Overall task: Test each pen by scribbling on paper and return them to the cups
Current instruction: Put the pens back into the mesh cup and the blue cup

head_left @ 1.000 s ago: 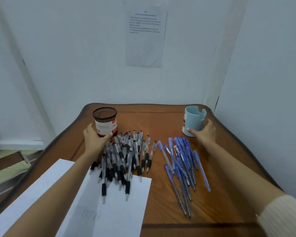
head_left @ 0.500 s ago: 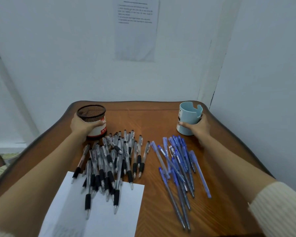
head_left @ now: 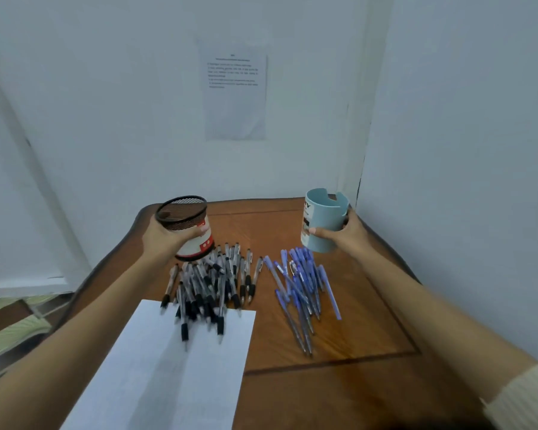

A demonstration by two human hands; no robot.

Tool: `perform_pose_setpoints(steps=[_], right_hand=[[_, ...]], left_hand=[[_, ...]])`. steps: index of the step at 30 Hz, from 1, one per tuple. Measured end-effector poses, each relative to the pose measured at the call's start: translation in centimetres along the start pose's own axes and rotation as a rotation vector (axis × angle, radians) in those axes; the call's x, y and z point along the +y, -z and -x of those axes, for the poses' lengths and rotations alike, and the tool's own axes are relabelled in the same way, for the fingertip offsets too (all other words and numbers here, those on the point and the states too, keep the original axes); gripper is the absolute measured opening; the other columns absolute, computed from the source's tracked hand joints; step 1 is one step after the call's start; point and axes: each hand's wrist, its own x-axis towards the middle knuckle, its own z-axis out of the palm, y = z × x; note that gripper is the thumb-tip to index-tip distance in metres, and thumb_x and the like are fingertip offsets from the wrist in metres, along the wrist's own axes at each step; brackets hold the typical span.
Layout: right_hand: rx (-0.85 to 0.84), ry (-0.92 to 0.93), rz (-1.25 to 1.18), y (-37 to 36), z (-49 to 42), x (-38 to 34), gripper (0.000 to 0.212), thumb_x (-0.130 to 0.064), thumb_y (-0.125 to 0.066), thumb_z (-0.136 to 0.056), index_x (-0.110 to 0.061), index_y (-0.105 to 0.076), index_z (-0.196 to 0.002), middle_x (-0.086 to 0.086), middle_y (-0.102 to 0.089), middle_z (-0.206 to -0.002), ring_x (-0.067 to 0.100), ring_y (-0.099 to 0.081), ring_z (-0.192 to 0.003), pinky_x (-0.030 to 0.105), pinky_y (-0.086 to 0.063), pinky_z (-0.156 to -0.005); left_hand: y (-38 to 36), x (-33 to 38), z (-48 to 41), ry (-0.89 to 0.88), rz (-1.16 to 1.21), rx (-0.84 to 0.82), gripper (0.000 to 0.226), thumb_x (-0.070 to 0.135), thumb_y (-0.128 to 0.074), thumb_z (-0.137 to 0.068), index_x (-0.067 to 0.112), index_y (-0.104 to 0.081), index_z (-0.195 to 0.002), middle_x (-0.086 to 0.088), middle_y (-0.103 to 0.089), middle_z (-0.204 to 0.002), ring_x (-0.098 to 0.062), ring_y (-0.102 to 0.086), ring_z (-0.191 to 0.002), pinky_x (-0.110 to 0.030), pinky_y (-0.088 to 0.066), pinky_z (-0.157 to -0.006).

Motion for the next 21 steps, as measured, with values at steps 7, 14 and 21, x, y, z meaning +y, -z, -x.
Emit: perform_pose_setpoints(steps=[7, 14, 21], right_hand=[[-0.145, -0.043, -0.039, 0.9, 10.9, -1.6, 0.088, -0.016, -0.087, -0.063, -0.012, -0.038, -0.136, 0.001, -0.052, -0.128, 0.019, -0.051, -0.114, 0.038, -0.047, -0.097], [-0.256, -0.139, -0.170, -2.0, 20.1, 0.5, 0.085, -0.006, -0.086, -0.061, -0.011, -0.040, -0.134, 0.006, -0.053, -0.130, 0.025, -0.052, -0.117, 0.043, -0.047, -0.096], [-0.291, -0.071, -0.055, -2.8, 23.4, 2.5, 0.085, -0.016, -0.087, -0.063, -0.019, -0.038, -0.133, -0.001, -0.049, -0.130, 0.015, -0.047, -0.115, 0.036, -0.046, -0.095]], left_hand=[[3.7, 3.1, 10.5, -0.018, -0.094, -0.097, 0.122, 0.070, -0.084, -0.017, 0.025, -0.052, -0.127, 0.005, -0.062, -0.121, -0.017, -0.057, -0.112, -0.045, -0.047, -0.098], [4.1, 2.5, 19.0, 0.030, -0.099, -0.090, 0.091, 0.031, -0.089, -0.056, 0.013, -0.044, -0.133, -0.005, -0.055, -0.130, -0.026, -0.050, -0.121, -0.031, -0.043, -0.090], [4.4, -1.0, 22.0, 0.080, -0.159, -0.028, 0.080, 0.022, -0.088, -0.061, 0.011, -0.046, -0.128, -0.009, -0.054, -0.130, -0.027, -0.048, -0.121, -0.037, -0.042, -0.097]])
